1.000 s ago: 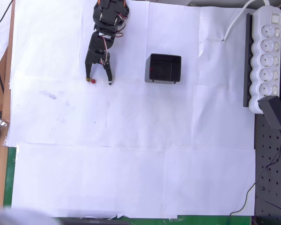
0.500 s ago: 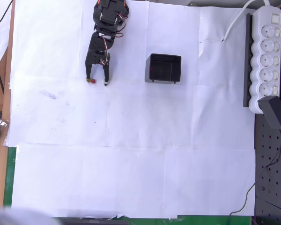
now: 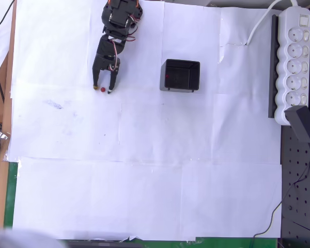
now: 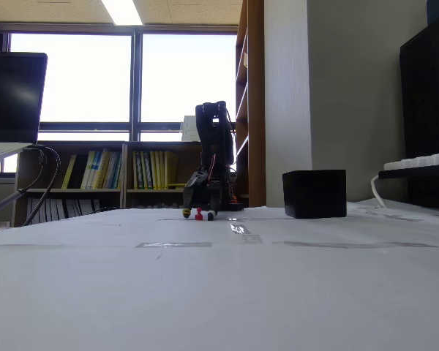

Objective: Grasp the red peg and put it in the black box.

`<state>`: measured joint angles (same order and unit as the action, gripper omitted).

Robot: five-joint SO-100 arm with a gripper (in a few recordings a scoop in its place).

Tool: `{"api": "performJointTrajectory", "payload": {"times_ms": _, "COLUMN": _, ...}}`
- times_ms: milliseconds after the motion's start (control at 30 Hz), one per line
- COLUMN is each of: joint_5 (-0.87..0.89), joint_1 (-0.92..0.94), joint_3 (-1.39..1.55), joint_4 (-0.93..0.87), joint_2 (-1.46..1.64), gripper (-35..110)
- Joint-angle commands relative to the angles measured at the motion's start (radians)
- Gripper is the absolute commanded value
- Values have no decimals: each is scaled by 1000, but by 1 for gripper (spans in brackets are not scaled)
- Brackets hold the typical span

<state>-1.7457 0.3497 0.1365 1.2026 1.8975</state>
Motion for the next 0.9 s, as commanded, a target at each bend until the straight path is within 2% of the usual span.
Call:
{"api": "performJointTrajectory", "payload": {"times_ms": 0, "joint_5": -11, "joint_1": 21, "joint_3": -3, "joint_4": 3, "joint_2": 20, "gripper": 12}}
{"api": "performJointTrajectory", "payload": {"times_ms": 200, "joint_5": -8, "joint_1": 21, "joint_3": -3, "joint_4": 5, "joint_2": 23, "gripper": 4}}
{"api": "performJointTrajectory", "payload": {"times_ms": 633, "joint_5": -9, "joint_1": 15, "joint_3": -12, "joint_4": -9, "joint_2": 2, "gripper": 0}}
{"api": "performJointTrajectory", "payload": {"times_ms": 700, "joint_5": 44, "joint_1": -6, "joint_3": -44, "joint_4": 31, "joint_2": -71, "gripper": 0}}
{"api": "performJointTrajectory", "payload": {"times_ms": 767, "joint_5": 184, "joint_1": -46, "joint_3": -58, "joint_4": 98, "joint_2": -166, "gripper": 0}}
{"api": "performJointTrajectory", "payload": {"times_ms": 867, "joint_5": 235, "joint_1": -58, "joint_3": -58, "joint_4": -106, "joint_2": -371, "gripper": 0}}
